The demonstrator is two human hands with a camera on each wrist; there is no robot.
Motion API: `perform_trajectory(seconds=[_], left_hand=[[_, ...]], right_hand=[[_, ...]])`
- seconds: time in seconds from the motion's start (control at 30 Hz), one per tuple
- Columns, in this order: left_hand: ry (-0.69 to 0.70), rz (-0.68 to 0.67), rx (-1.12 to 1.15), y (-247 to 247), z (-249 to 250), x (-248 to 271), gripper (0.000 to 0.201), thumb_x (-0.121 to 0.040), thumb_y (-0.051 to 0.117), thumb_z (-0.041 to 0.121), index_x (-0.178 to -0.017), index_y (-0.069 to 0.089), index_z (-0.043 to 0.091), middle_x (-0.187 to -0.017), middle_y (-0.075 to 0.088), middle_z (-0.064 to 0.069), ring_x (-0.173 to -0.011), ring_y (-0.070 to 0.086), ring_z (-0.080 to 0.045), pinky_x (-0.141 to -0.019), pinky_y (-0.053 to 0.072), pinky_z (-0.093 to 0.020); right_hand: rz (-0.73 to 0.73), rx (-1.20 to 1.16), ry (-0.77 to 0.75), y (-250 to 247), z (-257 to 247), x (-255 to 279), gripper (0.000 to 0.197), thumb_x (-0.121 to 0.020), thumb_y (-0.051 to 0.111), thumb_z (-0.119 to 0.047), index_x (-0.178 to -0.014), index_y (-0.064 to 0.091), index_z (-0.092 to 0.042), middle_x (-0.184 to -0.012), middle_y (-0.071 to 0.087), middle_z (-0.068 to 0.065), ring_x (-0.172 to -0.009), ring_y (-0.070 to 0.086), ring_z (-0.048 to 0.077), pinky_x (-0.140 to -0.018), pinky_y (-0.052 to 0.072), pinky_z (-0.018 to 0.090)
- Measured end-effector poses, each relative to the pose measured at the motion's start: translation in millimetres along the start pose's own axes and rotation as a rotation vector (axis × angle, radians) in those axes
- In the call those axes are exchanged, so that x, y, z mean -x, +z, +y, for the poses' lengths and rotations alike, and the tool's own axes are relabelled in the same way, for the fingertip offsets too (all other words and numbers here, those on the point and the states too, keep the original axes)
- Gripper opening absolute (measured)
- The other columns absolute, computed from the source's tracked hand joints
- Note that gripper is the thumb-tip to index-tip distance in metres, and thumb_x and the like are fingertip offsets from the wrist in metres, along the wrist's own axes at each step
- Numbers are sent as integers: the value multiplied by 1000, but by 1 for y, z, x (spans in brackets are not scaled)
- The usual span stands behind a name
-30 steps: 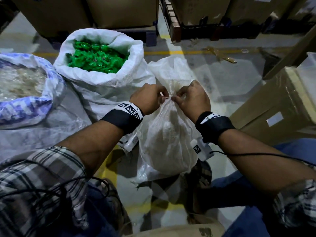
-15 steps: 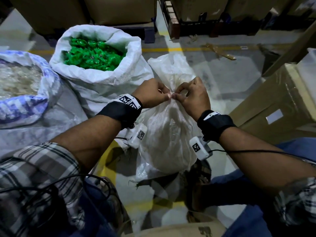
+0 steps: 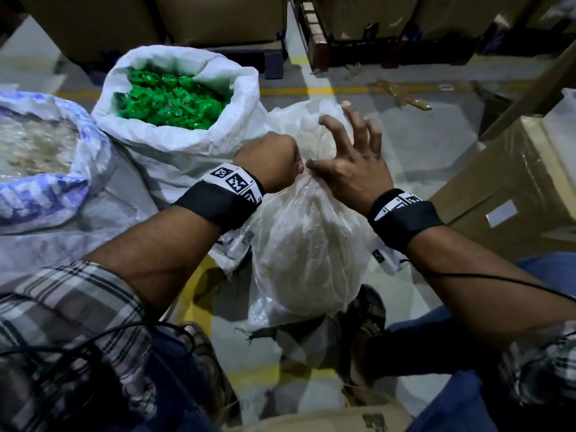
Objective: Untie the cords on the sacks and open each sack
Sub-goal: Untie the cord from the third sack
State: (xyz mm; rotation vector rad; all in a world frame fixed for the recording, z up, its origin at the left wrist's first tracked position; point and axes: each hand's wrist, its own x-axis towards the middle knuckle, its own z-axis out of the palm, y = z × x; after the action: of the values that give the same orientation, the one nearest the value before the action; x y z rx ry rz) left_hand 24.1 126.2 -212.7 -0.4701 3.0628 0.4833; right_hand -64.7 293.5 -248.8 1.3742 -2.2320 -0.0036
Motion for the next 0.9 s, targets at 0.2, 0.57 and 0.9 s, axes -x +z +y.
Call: perform_trajectory(seconds=[0.2,0.57,0.9], left_hand=[[101,117,-76,-8,5,6,21,-91,66,47,-89,72,27,-95,71,-4,-93,65,-31,-74,46,-35],[542,794,-118,-41,32,43,29,-99,54,42,-90,69,19,-91,64,-2,-88,57,-33,-74,44,-44],[181,32,35,39,27,43,33,-86,63,60,-99,69,30,-91,71,12,-92,65,-14,-71,49,-29]], right_hand=[[-142,75,-68,-22,2,-17,13,-74,63,-27,-66,72,-23,-146,44,5,-148,19,46,-115,17,63],[-459,-141,18,-46,30,-29,10,-77,70,-33,-81,78,-27,-128,43,6,-98,60,31,-74,51,37],[-865,-588,483,-24,45,-26,18,-87,68,-19,-92,77,-4,-90,76,15,-77,72,30,-71,60,33]])
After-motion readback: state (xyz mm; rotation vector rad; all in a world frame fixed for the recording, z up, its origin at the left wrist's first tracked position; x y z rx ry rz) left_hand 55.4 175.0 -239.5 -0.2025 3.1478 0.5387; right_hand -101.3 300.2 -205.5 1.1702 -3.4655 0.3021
